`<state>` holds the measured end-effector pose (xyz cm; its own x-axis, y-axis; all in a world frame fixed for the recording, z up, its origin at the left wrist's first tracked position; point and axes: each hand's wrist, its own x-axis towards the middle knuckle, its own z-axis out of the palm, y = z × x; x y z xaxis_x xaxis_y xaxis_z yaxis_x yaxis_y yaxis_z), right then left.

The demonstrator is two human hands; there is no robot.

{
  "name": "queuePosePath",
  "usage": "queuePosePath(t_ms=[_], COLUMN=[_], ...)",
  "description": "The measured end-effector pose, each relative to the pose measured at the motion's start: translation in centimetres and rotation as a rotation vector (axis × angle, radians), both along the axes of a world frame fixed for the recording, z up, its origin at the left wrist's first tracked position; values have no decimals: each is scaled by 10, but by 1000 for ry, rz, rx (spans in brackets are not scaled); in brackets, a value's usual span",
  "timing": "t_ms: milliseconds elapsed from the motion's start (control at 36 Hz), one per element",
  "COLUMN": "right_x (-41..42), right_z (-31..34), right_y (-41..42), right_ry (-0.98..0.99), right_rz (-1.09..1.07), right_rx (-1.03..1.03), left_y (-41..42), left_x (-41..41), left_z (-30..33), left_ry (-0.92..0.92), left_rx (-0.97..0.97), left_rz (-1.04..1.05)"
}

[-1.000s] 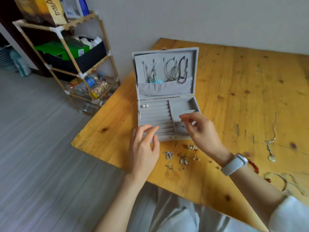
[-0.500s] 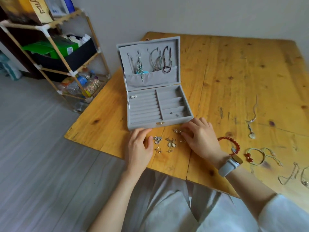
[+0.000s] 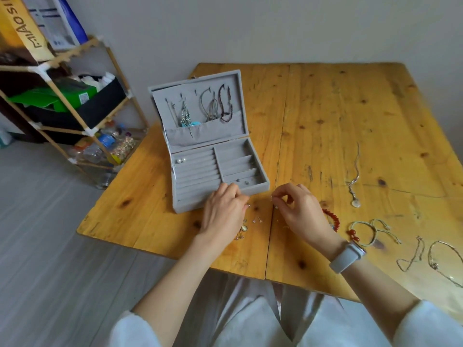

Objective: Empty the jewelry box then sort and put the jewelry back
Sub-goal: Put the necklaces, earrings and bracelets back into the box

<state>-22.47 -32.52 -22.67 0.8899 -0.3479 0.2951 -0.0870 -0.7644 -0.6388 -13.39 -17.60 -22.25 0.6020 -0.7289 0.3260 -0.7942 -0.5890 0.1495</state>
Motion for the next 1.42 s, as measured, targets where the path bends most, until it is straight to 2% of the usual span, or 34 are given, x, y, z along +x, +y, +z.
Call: queuePosePath(t_ms=[139, 194, 361, 444, 528, 667, 889, 1000, 1194, 1417], right_x=[-1, 0, 17, 33, 56, 97, 122, 122, 123, 121], right_z=[2, 2, 10, 18, 24, 21, 7, 4, 4, 0], right_y=[-4, -4, 4, 12, 21, 34, 34, 33, 33, 32], right_ry=[-23, -36, -99, -140, -145, -125, -87, -102, -99, -110], right_rz=[-16, -34, -20, -7, 22, 34, -51, -55, -58, -47], right_rx=[113, 162, 276, 349, 337, 289, 201, 180, 175, 182], left_y=[-3, -2, 6, 16, 28, 39, 15, 9, 0, -1], left_x=[-1, -1, 12, 30, 55, 93, 136, 143, 145, 138], left_z=[-2, 0, 15, 18, 21, 27, 29, 31, 31, 21], left_ry=[-8, 55, 531, 623, 620, 501, 401, 295, 221, 232], left_rx=[6, -20, -385, -558, -647, -515, -140, 31, 99, -33], left_rz=[-17, -12, 142, 224, 296, 358, 407, 428, 363, 374])
